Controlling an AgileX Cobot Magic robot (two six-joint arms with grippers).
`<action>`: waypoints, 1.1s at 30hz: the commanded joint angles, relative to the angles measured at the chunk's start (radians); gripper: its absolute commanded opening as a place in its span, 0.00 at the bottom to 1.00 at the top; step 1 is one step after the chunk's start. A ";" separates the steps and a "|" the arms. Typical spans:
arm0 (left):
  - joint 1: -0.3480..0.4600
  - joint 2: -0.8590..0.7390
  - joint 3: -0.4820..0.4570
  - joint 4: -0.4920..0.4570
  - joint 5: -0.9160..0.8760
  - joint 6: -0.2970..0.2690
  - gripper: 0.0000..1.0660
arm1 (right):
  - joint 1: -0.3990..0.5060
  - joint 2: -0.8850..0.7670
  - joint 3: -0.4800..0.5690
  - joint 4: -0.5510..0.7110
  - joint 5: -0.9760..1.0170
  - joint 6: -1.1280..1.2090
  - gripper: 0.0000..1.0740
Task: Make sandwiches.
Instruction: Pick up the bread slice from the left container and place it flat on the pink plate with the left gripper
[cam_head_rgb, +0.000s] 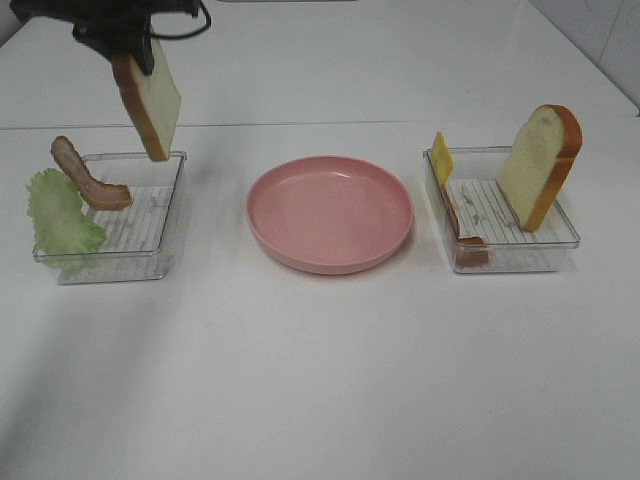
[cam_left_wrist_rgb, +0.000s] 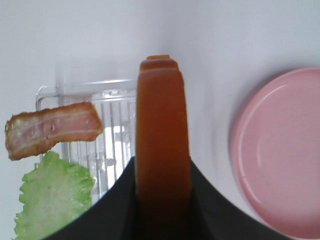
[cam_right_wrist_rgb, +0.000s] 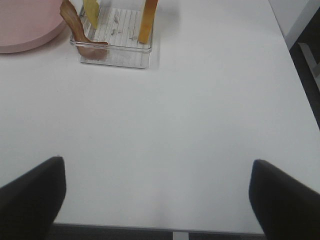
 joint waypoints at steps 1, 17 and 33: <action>-0.007 -0.048 -0.073 -0.070 0.101 -0.004 0.00 | -0.005 -0.035 0.002 -0.003 -0.005 -0.010 0.90; -0.058 0.040 -0.114 -0.384 -0.013 0.086 0.00 | -0.005 -0.035 0.002 -0.003 -0.005 -0.010 0.90; -0.152 0.254 -0.114 -0.610 -0.132 0.212 0.00 | -0.005 -0.035 0.002 -0.003 -0.005 -0.010 0.90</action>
